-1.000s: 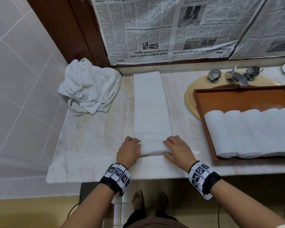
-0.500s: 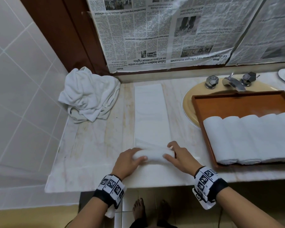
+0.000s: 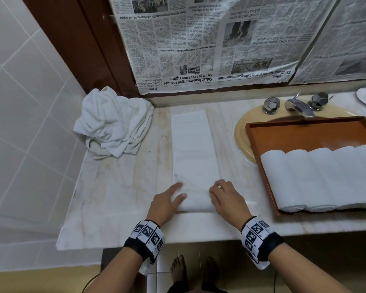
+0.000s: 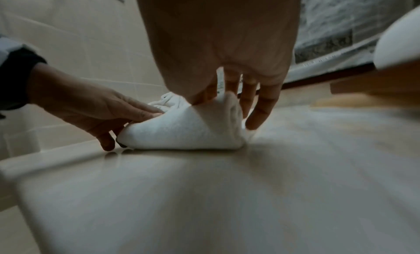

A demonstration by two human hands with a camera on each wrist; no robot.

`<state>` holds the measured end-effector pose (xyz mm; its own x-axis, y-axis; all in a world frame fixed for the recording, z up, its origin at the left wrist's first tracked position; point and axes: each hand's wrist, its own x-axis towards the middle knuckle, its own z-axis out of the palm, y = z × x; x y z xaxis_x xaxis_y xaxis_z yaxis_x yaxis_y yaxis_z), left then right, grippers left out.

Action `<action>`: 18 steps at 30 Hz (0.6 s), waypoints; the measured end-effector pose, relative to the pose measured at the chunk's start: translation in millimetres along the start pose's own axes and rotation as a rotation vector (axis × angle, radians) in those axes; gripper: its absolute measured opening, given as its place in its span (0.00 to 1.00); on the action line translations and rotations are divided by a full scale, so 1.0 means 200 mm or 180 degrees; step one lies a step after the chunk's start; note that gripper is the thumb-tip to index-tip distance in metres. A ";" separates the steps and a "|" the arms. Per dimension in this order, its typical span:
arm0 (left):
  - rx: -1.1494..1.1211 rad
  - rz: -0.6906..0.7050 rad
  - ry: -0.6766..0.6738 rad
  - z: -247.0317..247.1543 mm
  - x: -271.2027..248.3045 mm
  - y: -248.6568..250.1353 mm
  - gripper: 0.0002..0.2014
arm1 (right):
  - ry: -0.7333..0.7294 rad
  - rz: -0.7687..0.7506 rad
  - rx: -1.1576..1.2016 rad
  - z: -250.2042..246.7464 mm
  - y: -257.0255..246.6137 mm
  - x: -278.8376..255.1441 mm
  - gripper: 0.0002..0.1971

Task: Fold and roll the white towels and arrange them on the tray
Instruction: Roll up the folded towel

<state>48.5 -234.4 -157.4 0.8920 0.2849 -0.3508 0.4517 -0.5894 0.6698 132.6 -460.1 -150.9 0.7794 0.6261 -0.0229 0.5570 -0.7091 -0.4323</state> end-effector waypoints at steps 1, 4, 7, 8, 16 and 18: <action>0.0022 -0.0012 -0.0043 0.01 0.00 -0.01 0.23 | -0.0060 -0.0111 0.0027 -0.01 0.01 -0.01 0.20; 0.0164 -0.0092 -0.0012 0.02 -0.01 0.00 0.23 | -0.0355 -0.0388 0.0057 -0.02 0.06 -0.04 0.28; 0.0346 -0.0140 0.0156 0.03 -0.03 0.03 0.23 | -0.0362 -0.0474 -0.0043 0.00 0.08 -0.06 0.26; 0.0351 -0.0134 0.0189 0.03 -0.04 0.03 0.23 | -0.0333 -0.0406 0.0055 0.01 0.08 -0.06 0.24; 0.1085 0.0898 0.0247 0.05 -0.10 0.02 0.27 | -0.0769 0.0200 0.0751 -0.06 0.06 0.05 0.23; 0.1471 0.0922 0.0104 0.06 -0.10 0.01 0.35 | -0.0792 0.0351 0.0663 -0.07 0.06 0.08 0.20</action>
<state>31.8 -249.8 -156.2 0.9823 0.0806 -0.1691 0.1399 -0.9160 0.3761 155.1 -463.6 -144.3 0.7235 0.6274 -0.2880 0.3827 -0.7116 -0.5892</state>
